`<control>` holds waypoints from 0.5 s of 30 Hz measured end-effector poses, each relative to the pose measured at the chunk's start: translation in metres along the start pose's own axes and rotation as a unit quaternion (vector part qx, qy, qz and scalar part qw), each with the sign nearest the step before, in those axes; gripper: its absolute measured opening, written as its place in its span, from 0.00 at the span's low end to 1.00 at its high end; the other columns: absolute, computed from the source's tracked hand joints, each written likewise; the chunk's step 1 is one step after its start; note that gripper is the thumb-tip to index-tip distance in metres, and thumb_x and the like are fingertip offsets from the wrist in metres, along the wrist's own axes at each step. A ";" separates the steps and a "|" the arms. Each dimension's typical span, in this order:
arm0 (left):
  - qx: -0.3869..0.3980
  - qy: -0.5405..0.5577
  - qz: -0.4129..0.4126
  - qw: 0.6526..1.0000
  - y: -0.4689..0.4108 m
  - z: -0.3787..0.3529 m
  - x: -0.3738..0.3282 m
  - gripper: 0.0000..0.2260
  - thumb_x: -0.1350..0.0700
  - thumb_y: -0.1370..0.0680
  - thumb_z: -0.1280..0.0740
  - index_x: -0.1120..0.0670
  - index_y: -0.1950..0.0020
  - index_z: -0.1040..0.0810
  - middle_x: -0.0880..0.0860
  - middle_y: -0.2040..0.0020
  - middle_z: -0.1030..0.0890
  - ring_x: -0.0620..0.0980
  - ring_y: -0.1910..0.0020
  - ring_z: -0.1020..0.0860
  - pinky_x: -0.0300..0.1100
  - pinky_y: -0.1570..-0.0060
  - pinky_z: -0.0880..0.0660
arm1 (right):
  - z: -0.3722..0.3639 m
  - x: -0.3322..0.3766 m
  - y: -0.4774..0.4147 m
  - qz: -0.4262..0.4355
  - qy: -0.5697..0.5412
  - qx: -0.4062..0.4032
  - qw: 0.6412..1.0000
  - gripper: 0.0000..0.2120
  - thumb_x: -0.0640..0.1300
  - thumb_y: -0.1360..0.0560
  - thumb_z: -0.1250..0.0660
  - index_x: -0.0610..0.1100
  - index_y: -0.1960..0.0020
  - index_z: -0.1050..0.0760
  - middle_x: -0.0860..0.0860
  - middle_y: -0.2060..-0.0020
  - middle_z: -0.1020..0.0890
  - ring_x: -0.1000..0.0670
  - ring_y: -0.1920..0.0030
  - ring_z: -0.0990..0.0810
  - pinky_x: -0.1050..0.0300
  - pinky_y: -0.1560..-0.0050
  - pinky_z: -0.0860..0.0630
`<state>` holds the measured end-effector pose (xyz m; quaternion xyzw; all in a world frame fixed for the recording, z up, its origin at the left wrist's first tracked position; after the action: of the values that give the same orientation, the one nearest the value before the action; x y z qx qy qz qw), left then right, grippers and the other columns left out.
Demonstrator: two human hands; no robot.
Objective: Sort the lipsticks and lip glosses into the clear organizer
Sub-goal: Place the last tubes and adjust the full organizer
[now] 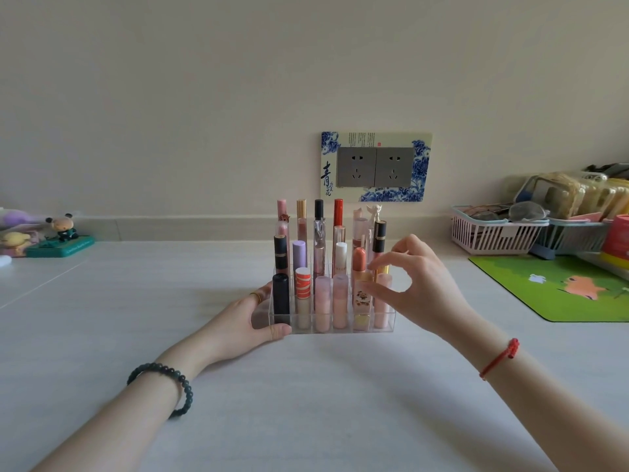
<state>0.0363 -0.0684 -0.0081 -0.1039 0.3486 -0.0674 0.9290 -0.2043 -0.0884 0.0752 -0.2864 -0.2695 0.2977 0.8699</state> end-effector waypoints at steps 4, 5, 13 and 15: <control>-0.003 -0.002 -0.003 1.000 0.000 0.001 -0.001 0.34 0.47 0.30 0.29 0.49 0.28 0.40 0.38 0.34 0.35 0.36 0.34 0.37 0.31 0.38 0.40 | -0.004 0.004 -0.001 0.006 0.020 0.012 1.000 0.12 0.55 0.34 0.29 0.52 0.53 0.19 0.52 0.59 0.30 0.51 0.56 0.30 0.57 0.57 0.31; -0.003 -0.002 -0.004 1.000 0.000 0.001 -0.001 0.34 0.47 0.30 0.29 0.49 0.28 0.40 0.38 0.34 0.35 0.37 0.33 0.37 0.32 0.37 0.40 | -0.004 0.004 -0.001 0.007 0.021 0.014 1.000 0.12 0.55 0.34 0.29 0.52 0.53 0.19 0.52 0.59 0.30 0.51 0.56 0.30 0.58 0.57 0.32; -0.001 0.004 -0.001 1.000 0.000 0.000 -0.001 0.34 0.47 0.30 0.29 0.49 0.28 0.39 0.43 0.30 0.33 0.40 0.32 0.36 0.35 0.34 0.39 | -0.005 0.002 -0.002 -0.005 0.009 0.024 1.000 0.12 0.54 0.33 0.29 0.52 0.51 0.19 0.53 0.60 0.30 0.52 0.55 0.30 0.58 0.57 0.32; 0.000 0.002 -0.001 1.000 0.000 0.000 -0.001 0.34 0.46 0.30 0.29 0.49 0.28 0.39 0.44 0.29 0.33 0.40 0.31 0.36 0.36 0.33 0.39 | -0.006 0.003 -0.001 -0.006 0.009 0.030 0.999 0.13 0.54 0.33 0.29 0.51 0.51 0.19 0.53 0.60 0.29 0.52 0.55 0.30 0.57 0.57 0.31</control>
<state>0.0362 -0.0679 -0.0075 -0.1047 0.3503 -0.0688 0.9282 -0.1980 -0.0891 0.0731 -0.2610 -0.2541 0.2977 0.8824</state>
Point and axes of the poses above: each hand's wrist, its own y-axis away from the middle knuckle, its own z-axis out of the back of the hand, x = y × z, the point moved 7 cm from there along -y, towards the middle knuckle
